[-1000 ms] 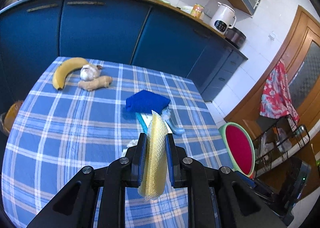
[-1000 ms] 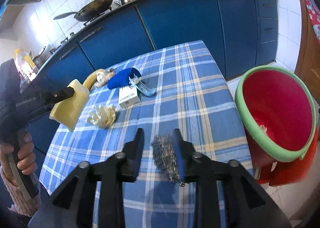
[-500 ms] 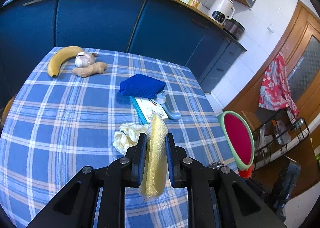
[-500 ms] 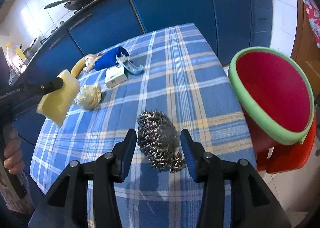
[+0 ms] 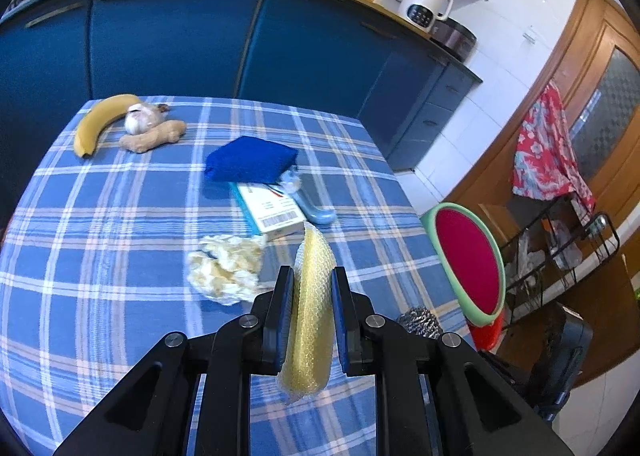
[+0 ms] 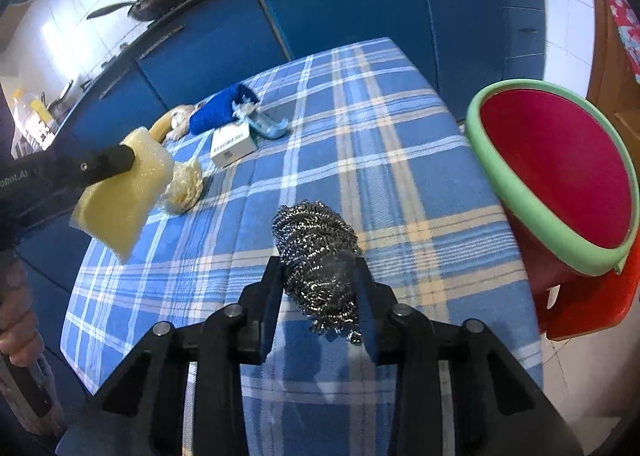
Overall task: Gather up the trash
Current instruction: 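Lift the sleeve and scrubber and carry both over the red bucket, then open both tools to drop the sleeve and scrubber into the bucket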
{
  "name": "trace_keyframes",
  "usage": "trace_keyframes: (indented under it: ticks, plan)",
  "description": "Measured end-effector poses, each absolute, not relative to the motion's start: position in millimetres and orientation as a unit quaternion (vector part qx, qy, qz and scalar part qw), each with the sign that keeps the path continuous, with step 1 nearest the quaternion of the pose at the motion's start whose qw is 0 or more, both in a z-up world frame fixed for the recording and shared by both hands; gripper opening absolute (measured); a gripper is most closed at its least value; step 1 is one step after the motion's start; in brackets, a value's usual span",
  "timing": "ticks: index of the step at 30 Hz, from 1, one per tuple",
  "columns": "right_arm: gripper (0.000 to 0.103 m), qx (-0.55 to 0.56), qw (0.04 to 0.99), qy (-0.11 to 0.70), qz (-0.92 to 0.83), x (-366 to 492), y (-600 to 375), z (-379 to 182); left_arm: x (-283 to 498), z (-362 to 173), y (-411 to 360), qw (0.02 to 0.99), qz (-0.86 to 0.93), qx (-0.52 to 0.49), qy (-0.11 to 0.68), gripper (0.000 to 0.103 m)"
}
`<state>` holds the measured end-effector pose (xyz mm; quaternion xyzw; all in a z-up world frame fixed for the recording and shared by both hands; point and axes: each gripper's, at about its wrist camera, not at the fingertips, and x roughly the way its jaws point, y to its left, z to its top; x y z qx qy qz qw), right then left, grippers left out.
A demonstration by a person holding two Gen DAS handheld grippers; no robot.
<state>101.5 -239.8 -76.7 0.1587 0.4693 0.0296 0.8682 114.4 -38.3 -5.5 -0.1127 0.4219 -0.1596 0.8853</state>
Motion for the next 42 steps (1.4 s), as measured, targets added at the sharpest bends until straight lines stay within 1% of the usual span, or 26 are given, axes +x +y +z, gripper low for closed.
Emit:
trace_keyframes:
  ticks: [12, 26, 35, 42]
  plan:
    - [0.037, 0.197, 0.884, 0.423, -0.010, 77, -289, -53, 124, 0, -98, 0.877, -0.208, -0.069, 0.427, 0.019]
    - [0.037, 0.220, 0.891, 0.386, -0.092, 64, -365, -39, 146, -2, -206, 0.860, -0.285, -0.016, 0.423, 0.019]
    - [0.038, 0.240, 0.883, 0.380, -0.139, 67, -410, -47, 160, -11, -271, 0.845, -0.326, 0.011, 0.423, 0.019]
    - [0.040, 0.243, 0.873, 0.388, -0.167, 69, -437, -60, 175, -29, -313, 0.838, -0.340, 0.026, 0.426, 0.019]
